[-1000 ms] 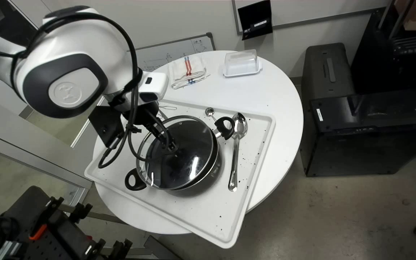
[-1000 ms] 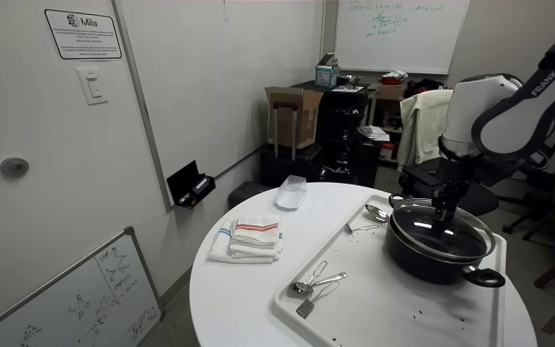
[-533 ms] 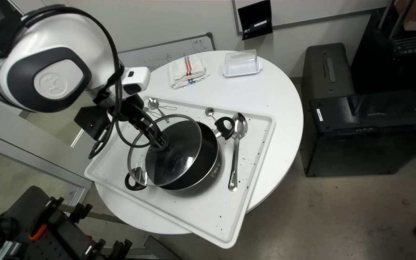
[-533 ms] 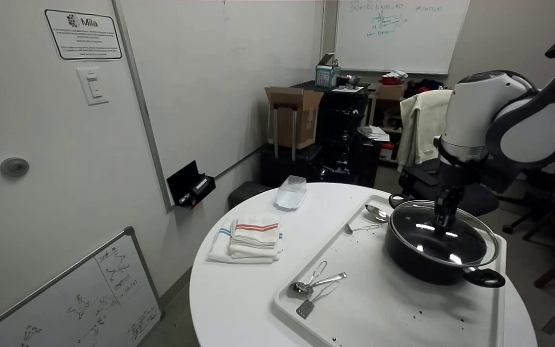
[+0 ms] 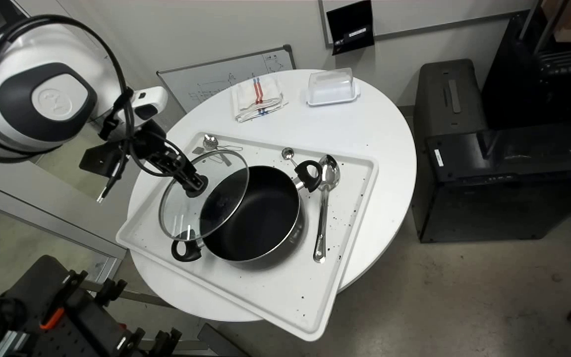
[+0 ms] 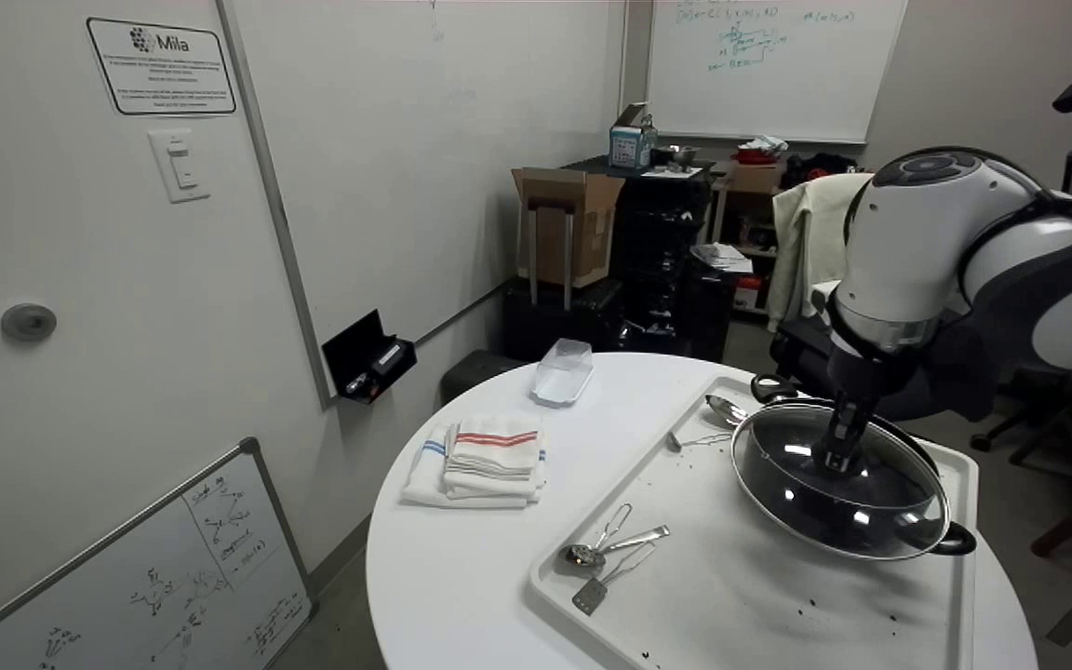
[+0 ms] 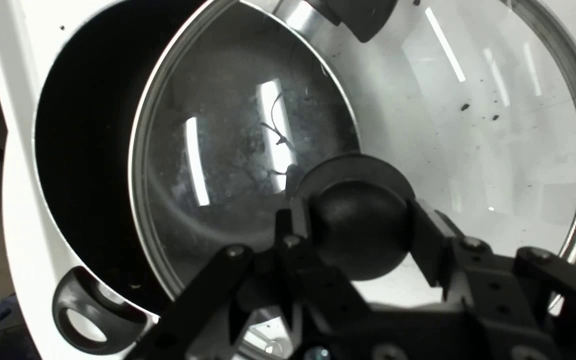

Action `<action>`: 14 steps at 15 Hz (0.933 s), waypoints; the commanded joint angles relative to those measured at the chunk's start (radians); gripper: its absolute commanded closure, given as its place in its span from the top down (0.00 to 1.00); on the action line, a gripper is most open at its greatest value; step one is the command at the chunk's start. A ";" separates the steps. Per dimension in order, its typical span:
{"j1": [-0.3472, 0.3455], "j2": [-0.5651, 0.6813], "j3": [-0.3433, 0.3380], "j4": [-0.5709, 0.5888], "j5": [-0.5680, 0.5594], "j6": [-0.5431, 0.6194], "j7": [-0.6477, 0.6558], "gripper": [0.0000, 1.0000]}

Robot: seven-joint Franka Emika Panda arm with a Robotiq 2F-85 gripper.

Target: Remove the lid from the pot

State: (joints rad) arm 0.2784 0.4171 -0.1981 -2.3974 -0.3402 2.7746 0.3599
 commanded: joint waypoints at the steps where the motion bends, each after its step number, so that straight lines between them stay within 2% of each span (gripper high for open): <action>1: 0.087 0.003 -0.015 0.003 -0.057 0.025 0.087 0.25; 8: 0.236 0.075 -0.022 0.067 -0.103 0.021 0.202 0.25; 12: 0.288 0.126 -0.021 0.122 -0.102 0.018 0.229 0.25; 14: 0.293 0.156 -0.012 0.157 -0.083 0.018 0.220 0.25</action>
State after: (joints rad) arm 0.5500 0.5327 -0.1987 -2.2974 -0.4104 2.7797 0.5559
